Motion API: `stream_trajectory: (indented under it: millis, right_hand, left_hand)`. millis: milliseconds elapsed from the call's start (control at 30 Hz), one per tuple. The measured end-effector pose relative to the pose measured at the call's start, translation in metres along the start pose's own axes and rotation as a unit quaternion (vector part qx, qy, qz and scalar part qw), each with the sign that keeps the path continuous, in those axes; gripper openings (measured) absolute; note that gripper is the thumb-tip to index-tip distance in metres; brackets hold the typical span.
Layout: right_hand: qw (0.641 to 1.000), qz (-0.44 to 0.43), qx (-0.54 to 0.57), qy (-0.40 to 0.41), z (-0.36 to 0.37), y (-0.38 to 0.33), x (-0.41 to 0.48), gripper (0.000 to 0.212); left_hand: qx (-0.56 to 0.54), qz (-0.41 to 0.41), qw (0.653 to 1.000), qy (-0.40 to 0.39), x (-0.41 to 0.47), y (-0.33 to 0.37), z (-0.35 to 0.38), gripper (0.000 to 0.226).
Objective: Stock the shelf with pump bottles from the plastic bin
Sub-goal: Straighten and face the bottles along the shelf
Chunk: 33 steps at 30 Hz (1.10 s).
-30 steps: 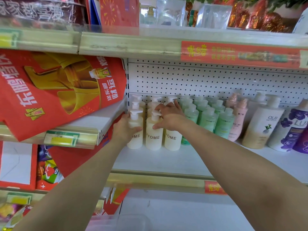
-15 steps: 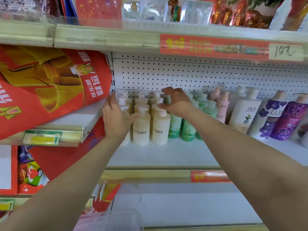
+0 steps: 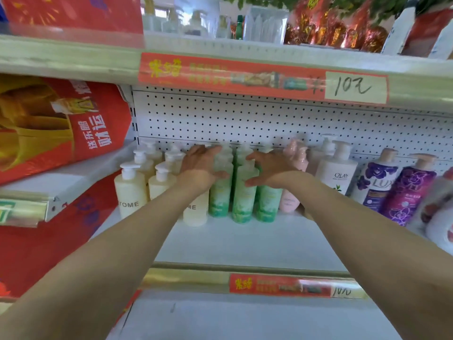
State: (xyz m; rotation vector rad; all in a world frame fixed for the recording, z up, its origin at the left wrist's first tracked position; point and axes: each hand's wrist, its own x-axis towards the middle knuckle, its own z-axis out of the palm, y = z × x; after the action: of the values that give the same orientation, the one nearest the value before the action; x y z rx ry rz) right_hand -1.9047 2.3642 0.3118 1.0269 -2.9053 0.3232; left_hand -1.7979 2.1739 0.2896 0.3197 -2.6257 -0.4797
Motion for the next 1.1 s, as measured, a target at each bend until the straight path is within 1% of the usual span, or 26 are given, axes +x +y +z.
stream_trajectory:
  millis: [100,200,267,400,467,533,600,667,800,967,1100]
  right_hand:
    - [0.999,-0.037,-0.004,0.017,0.001,0.009,0.004,0.083]
    - [0.998,-0.056,0.001,0.008,0.003,0.016,0.01,0.084]
    - [0.998,-0.067,-0.009,0.001,0.004,0.019,0.013,0.084]
    - [0.997,-0.073,-0.014,-0.001,0.004,0.019,0.014,0.088]
    - [0.997,-0.067,-0.032,-0.007,0.001,0.017,0.012,0.089]
    - [0.997,-0.057,-0.055,-0.01,-0.003,0.013,0.008,0.083]
    - [0.996,-0.056,-0.075,-0.003,-0.009,0.009,0.004,0.069]
    - [0.995,-0.062,-0.083,0.006,-0.013,0.007,0.0,0.06]
    - [0.996,-0.061,-0.068,0.005,-0.016,0.004,-0.007,0.059]
    - [0.997,-0.055,-0.056,-0.006,-0.019,-0.001,-0.014,0.057]
    - [0.997,-0.045,-0.058,-0.01,-0.017,-0.003,-0.014,0.058]
  left_hand:
    - [0.08,-0.027,0.994,-0.065,0.018,0.015,0.003,0.084]
    - [0.128,-0.061,0.984,-0.108,0.024,0.02,0.011,0.095]
    - [0.142,-0.067,0.981,-0.114,0.025,0.023,0.013,0.095]
    - [0.123,-0.084,0.982,-0.115,0.025,0.029,0.008,0.089]
    - [0.121,-0.084,0.982,-0.12,0.026,0.031,0.007,0.09]
    - [0.13,-0.082,0.98,-0.124,0.028,0.032,0.005,0.095]
    - [0.138,-0.083,0.977,-0.137,0.027,0.033,0.001,0.098]
    - [0.149,-0.082,0.974,-0.147,0.025,0.034,-0.002,0.095]
    - [0.16,-0.063,0.974,-0.15,0.021,0.035,-0.007,0.087]
    - [0.168,-0.038,0.972,-0.161,0.015,0.034,-0.013,0.084]
    - [0.164,-0.02,0.971,-0.175,0.016,0.031,-0.015,0.086]
